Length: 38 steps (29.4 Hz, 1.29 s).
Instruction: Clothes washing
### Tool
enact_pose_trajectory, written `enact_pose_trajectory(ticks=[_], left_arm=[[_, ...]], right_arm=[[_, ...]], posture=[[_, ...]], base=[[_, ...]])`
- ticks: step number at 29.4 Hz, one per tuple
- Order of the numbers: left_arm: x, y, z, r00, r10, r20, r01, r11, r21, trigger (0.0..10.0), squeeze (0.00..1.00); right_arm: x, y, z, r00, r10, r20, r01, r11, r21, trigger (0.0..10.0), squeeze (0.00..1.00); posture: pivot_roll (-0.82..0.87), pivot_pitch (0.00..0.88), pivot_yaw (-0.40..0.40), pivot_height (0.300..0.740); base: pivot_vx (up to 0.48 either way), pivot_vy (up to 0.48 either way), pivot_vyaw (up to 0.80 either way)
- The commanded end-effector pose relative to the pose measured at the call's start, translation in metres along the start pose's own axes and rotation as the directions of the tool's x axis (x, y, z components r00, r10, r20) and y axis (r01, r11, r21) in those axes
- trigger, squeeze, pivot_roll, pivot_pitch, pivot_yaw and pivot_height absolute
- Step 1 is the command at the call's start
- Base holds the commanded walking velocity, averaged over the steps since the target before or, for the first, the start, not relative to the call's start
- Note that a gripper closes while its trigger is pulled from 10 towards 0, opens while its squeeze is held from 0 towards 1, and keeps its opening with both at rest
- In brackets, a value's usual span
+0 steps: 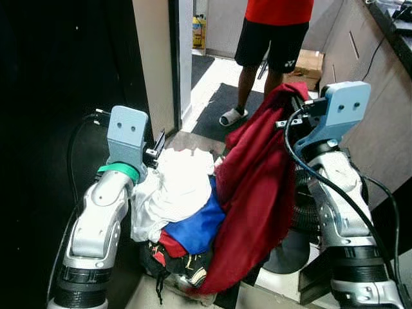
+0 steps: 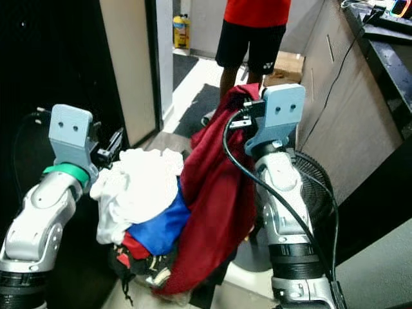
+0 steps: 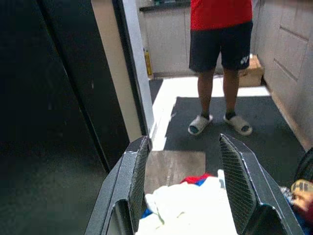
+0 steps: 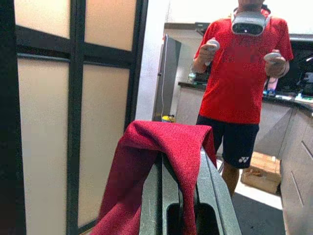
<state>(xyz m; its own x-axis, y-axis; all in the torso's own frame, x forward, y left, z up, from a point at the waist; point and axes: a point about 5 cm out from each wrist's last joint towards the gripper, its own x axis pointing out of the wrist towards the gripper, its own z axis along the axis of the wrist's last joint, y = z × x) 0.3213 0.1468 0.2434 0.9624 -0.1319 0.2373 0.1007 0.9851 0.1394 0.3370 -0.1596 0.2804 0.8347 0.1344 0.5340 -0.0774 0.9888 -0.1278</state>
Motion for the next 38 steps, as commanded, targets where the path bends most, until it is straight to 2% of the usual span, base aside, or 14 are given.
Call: enact_pose_trajectory(ticks=[1, 8, 10, 12, 21, 38], left_arm=[[0.001, -0.001, 0.004, 1.0, 0.002, 0.015, -0.002, 1.0, -0.012, 10.0, 0.0], [0.004, -0.004, 0.01, 0.999, -0.006, 0.041, 0.006, 1.0, -0.019, 10.0, 0.0], [0.004, -0.004, 0.011, 0.999, -0.007, 0.042, 0.007, 1.0, -0.018, 10.0, 0.0], [0.004, -0.004, 0.011, 0.999, -0.007, 0.042, 0.007, 1.0, -0.018, 10.0, 0.0], [0.005, -0.001, 0.017, 0.998, -0.014, 0.056, 0.014, 1.0, -0.006, 10.0, 0.0], [0.008, 0.005, 0.023, 0.998, -0.029, 0.06, 0.028, 0.999, 0.02, 10.0, 0.0]], right_arm=[[0.0, -0.001, 0.006, 1.0, -0.01, 0.027, 0.01, 1.0, -0.005, 10.0, 0.0], [0.001, -0.001, 0.006, 1.0, -0.014, 0.025, 0.013, 1.0, 0.025, 10.0, 0.0], [0.002, -0.004, 0.005, 0.999, -0.038, 0.015, 0.037, 0.996, 0.08, 10.0, 0.0], [0.002, -0.004, 0.005, 0.999, -0.038, 0.015, 0.037, 0.996, 0.08, 10.0, 0.0], [0.004, -0.01, 0.009, 0.995, -0.092, 0.028, 0.085, 0.98, 0.182, 10.0, 0.0], [0.003, -0.006, 0.011, 0.993, -0.112, 0.039, 0.101, 0.97, 0.22, 10.0, 0.0]], posture=[[0.07, 0.003, 0.007, 0.74], [0.06, 0.0, 0.011, 0.74], [0.06, 0.0, 0.015, 0.74], [0.06, 0.0, 0.015, 0.74], [0.07, 0.0, 0.034, 0.74], [0.08, 0.0, 0.07, 0.74]], base=[[0.0, 0.0, 0.0], [0.0, 0.0, -0.15], [0.0, 0.0, -0.8], [0.0, 0.0, -0.8], [0.0, 0.0, -0.8], [0.0, 0.0, -0.8]])
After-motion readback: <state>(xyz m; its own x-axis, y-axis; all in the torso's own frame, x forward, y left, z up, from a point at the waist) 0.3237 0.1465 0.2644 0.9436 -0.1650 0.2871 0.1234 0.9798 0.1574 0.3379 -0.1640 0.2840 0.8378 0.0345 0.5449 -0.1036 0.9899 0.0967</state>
